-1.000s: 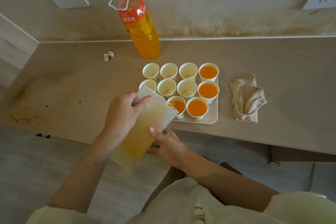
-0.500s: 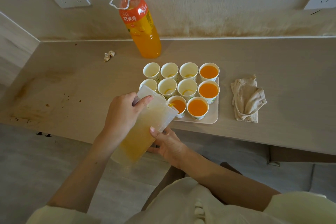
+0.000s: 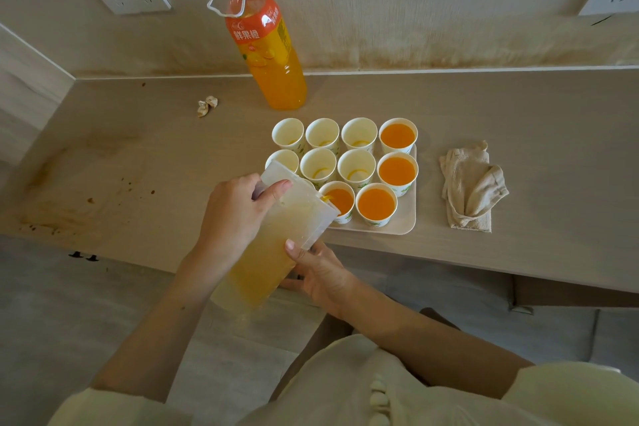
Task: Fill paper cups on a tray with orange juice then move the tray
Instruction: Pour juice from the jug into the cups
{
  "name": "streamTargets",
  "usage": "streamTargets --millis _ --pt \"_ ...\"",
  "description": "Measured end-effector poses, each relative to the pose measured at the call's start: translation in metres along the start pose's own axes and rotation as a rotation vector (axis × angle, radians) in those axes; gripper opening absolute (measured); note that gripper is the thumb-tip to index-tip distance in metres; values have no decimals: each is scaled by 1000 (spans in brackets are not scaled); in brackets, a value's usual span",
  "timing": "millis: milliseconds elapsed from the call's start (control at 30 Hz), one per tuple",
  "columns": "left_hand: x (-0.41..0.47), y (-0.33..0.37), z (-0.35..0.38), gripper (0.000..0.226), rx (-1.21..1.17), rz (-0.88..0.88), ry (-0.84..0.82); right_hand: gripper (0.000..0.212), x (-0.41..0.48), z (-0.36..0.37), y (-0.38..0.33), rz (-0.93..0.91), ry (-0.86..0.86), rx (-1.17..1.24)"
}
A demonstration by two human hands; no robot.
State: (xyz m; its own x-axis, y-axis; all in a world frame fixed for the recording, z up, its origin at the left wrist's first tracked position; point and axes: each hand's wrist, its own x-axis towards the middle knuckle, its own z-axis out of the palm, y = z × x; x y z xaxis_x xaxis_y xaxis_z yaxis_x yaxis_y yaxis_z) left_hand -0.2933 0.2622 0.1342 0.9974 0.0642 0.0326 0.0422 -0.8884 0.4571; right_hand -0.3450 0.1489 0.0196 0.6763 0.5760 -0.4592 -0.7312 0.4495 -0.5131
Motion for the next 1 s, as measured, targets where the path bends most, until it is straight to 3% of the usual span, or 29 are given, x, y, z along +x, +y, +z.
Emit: streamTargets --millis 1000 --pt "0 0 0 52 7 -17 5 114 -2 1 -1 -2 -14 -13"
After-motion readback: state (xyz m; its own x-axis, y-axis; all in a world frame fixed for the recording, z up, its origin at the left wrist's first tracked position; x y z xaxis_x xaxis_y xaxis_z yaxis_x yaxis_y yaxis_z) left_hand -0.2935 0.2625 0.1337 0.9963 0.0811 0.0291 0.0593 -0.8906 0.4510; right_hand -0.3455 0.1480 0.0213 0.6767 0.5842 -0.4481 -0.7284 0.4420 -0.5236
